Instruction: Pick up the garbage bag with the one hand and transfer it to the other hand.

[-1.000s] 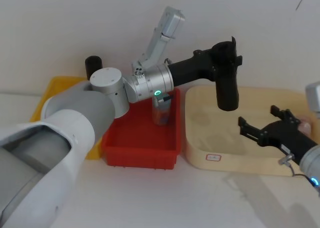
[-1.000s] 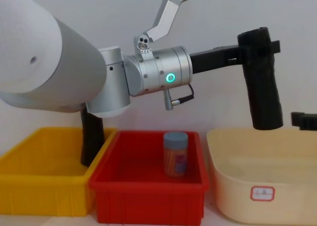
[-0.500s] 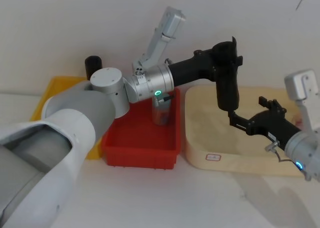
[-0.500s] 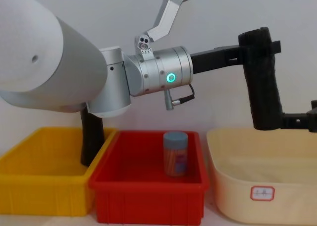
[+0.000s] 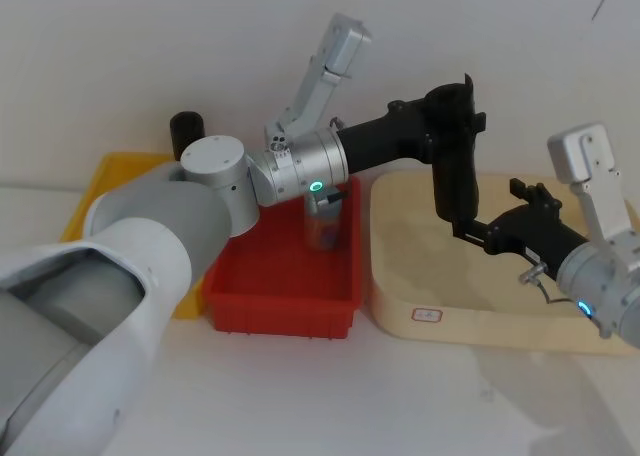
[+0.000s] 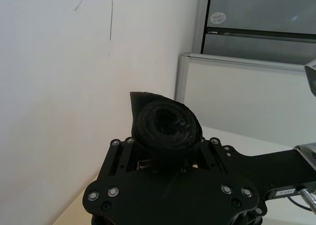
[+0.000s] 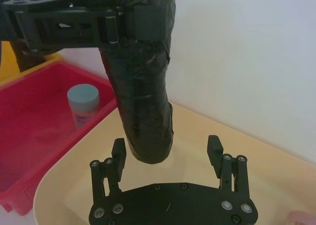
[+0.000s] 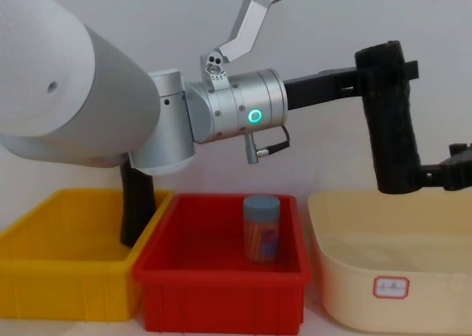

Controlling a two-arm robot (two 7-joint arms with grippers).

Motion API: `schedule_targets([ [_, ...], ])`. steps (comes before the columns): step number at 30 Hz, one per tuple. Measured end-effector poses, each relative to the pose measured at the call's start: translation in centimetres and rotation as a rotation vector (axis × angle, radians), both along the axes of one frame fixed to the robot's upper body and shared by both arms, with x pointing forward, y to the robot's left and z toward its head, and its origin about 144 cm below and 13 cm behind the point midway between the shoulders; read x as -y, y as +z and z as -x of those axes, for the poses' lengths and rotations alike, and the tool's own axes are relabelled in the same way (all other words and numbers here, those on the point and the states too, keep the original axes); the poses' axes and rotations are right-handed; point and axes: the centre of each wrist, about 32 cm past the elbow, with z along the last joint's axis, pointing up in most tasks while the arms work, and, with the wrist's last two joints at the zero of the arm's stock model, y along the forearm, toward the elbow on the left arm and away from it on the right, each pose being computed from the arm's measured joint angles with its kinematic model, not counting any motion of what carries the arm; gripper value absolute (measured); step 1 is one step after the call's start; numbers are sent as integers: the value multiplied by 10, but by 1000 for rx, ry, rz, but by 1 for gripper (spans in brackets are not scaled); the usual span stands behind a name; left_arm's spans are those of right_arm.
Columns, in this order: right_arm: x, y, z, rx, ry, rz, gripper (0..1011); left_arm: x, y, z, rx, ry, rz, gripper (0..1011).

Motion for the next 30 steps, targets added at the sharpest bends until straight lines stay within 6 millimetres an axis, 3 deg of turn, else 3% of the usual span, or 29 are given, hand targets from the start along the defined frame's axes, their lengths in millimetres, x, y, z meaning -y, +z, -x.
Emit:
schedule_targets([
  [30,-2,10,-43,-75,94,-52,1004,0,0,0,-1,0,0,475],
])
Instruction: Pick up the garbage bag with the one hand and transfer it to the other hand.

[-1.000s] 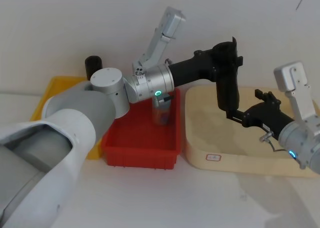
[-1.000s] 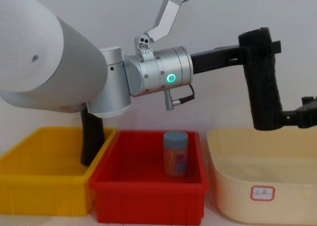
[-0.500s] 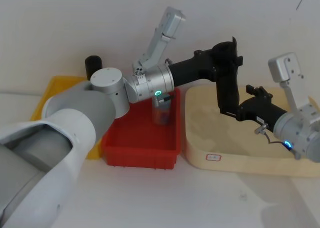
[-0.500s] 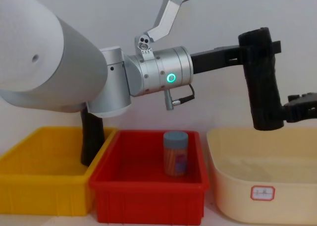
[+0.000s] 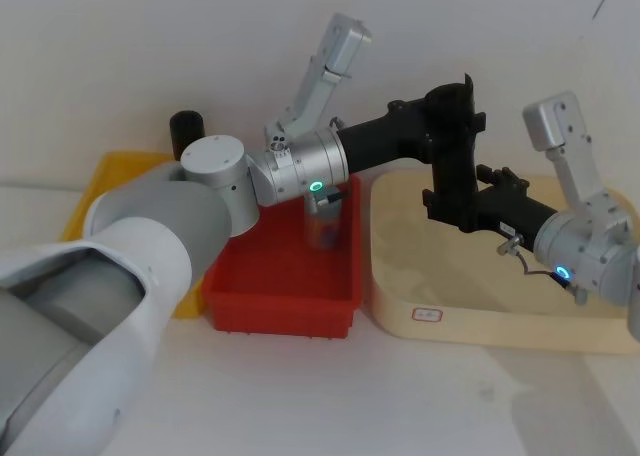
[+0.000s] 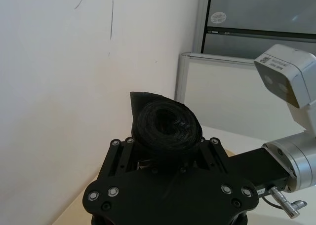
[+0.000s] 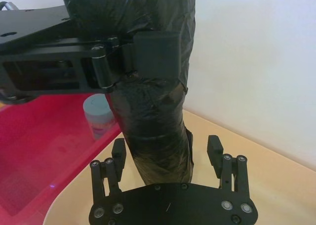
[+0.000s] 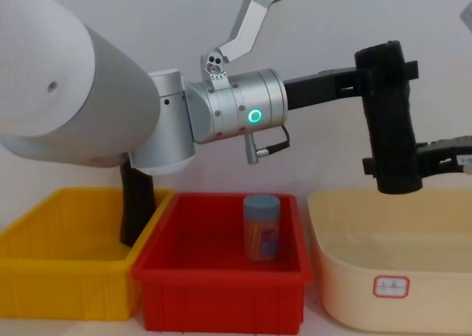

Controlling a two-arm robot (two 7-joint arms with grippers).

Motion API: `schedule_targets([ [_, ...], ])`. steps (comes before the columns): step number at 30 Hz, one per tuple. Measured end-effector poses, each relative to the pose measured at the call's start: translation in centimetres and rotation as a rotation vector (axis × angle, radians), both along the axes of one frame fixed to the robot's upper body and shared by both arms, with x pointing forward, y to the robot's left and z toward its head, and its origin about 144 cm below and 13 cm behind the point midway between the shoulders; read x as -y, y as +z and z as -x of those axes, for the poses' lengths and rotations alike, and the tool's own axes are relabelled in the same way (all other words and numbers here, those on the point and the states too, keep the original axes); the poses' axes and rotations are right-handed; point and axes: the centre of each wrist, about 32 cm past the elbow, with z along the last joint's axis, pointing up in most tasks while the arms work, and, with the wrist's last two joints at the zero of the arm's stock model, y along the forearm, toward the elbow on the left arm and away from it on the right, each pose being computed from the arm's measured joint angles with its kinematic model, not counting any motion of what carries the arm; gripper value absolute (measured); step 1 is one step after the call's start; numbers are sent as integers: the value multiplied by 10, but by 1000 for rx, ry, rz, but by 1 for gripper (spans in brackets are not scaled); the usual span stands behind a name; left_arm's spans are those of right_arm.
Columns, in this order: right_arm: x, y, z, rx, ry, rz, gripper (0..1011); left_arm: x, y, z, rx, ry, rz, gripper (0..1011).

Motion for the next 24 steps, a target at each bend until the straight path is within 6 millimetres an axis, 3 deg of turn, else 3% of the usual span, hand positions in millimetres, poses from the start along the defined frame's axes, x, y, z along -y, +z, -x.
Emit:
schedule_targets([
  [7,-1,0,-5,-9,7,-5,914,0,0,0,0,0,0,475],
  [20,-2,0,-9,-16,13,-10,536,0,0,0,0,0,0,475],
  [24,-2,0,-10,-17,14,-11,506,0,0,0,0,0,0,475],
])
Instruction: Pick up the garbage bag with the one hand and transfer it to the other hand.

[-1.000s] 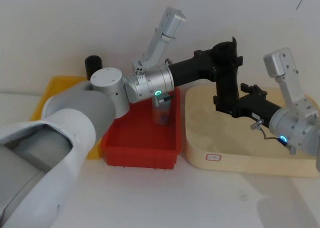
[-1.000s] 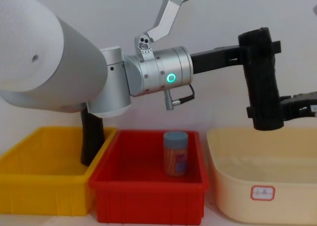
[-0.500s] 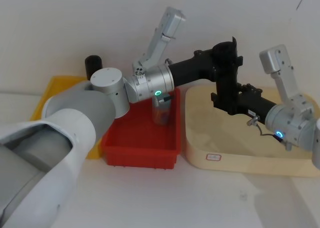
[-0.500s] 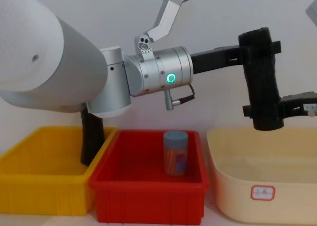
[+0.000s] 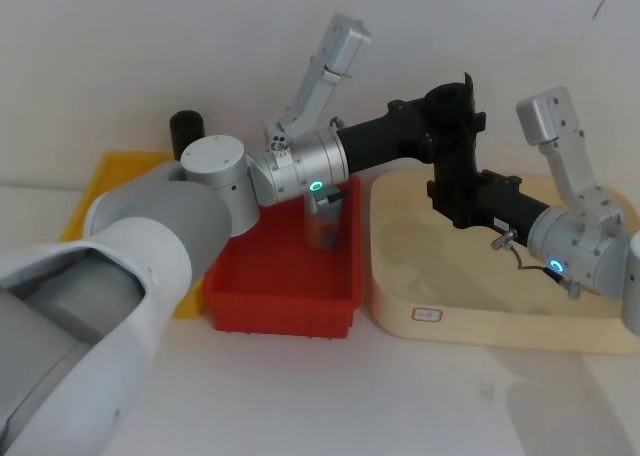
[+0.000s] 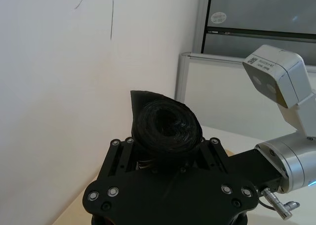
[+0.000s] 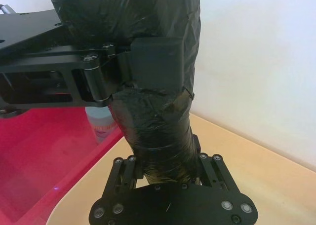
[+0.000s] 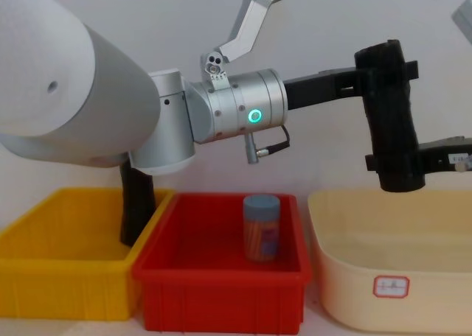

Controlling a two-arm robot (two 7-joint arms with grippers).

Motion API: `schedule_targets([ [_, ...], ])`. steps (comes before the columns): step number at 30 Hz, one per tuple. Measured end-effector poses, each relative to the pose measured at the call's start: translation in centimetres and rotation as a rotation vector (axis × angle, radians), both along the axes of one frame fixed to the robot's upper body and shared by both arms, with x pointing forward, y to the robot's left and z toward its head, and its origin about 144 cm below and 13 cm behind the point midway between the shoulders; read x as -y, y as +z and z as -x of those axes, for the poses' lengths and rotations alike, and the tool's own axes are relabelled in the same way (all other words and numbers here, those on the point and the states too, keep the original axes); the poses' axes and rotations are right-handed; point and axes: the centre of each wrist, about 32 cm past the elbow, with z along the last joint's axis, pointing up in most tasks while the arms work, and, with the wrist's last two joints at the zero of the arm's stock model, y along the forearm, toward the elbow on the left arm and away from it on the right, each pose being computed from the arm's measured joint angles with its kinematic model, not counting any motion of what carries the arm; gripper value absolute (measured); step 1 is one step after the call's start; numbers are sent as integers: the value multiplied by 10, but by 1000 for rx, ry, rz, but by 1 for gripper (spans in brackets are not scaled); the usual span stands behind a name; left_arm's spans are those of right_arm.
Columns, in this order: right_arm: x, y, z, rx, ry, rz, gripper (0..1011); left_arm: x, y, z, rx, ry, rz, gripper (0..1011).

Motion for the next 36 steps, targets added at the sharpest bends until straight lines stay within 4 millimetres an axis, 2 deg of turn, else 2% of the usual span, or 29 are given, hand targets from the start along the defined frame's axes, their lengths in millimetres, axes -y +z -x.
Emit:
schedule_targets([
  [7,0,0,-1,-1,1,-1,506,0,0,0,0,0,0,475],
  [9,0,0,-1,-1,1,-1,506,0,0,0,0,0,0,542],
  [11,0,0,-1,-1,1,-1,505,0,0,0,0,0,0,559],
  [19,0,0,-1,-4,-1,-3,505,0,0,0,0,0,0,832],
  [23,1,0,-2,-9,-21,-8,505,0,0,0,0,0,0,904],
  [26,2,-1,-1,-15,-46,-14,505,0,0,0,0,0,0,1001],
  [36,9,-3,0,-41,-148,-45,505,0,0,0,0,0,0,1001],
])
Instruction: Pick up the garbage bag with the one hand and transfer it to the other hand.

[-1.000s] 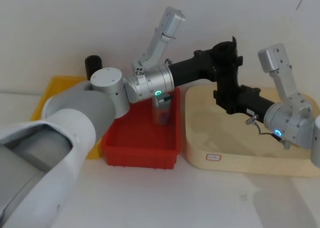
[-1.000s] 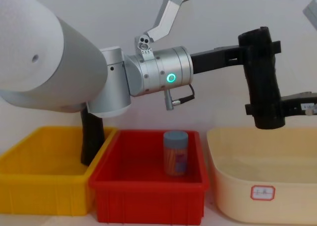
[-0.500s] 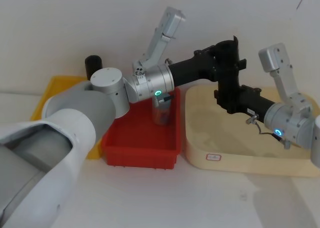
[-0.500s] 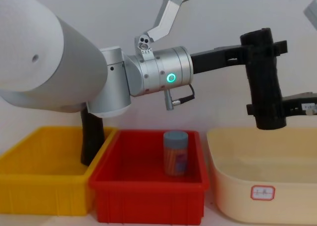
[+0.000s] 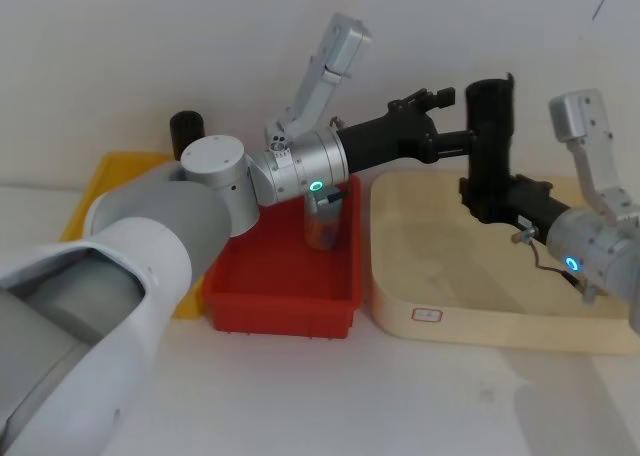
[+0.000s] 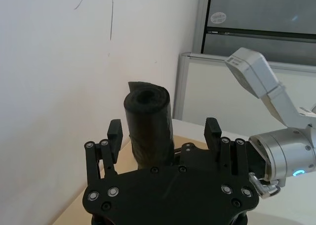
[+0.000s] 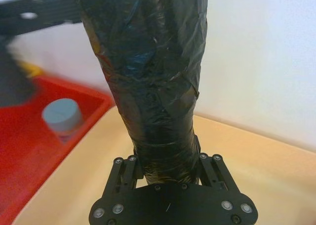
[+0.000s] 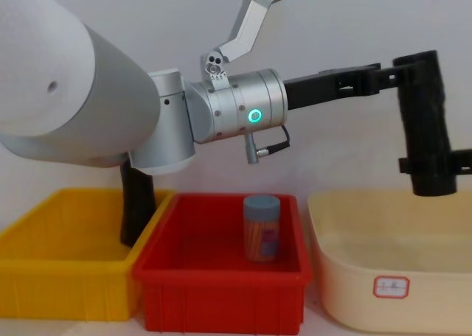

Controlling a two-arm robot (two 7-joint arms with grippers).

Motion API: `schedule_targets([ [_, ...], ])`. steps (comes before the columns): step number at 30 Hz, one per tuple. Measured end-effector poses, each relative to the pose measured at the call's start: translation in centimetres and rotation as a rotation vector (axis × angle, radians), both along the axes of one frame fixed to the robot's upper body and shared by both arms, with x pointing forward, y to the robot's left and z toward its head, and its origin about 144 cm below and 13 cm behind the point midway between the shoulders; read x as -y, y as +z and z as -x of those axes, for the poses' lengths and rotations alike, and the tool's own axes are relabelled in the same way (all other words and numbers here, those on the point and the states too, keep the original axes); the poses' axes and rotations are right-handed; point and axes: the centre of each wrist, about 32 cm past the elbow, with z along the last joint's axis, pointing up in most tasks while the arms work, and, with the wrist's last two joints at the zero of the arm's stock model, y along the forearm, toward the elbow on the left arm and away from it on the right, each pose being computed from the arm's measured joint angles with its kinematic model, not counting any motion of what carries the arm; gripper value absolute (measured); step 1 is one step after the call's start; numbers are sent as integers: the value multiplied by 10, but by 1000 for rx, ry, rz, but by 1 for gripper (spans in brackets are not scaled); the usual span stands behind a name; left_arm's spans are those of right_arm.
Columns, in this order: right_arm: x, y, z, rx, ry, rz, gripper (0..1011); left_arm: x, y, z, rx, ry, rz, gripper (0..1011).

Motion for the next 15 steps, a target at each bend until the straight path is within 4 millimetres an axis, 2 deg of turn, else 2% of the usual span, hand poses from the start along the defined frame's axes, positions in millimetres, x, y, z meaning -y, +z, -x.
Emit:
schedule_targets([
  [6,7,-2,1,-20,-85,-26,535,0,0,0,0,0,0,1001],
  [11,14,-4,2,-39,-168,-54,709,0,0,0,0,0,0,1002],
  [14,18,-5,2,-50,-216,-67,762,0,0,0,0,0,0,1001],
  [15,18,-5,2,-53,-226,-71,816,0,0,0,0,0,0,1001],
])
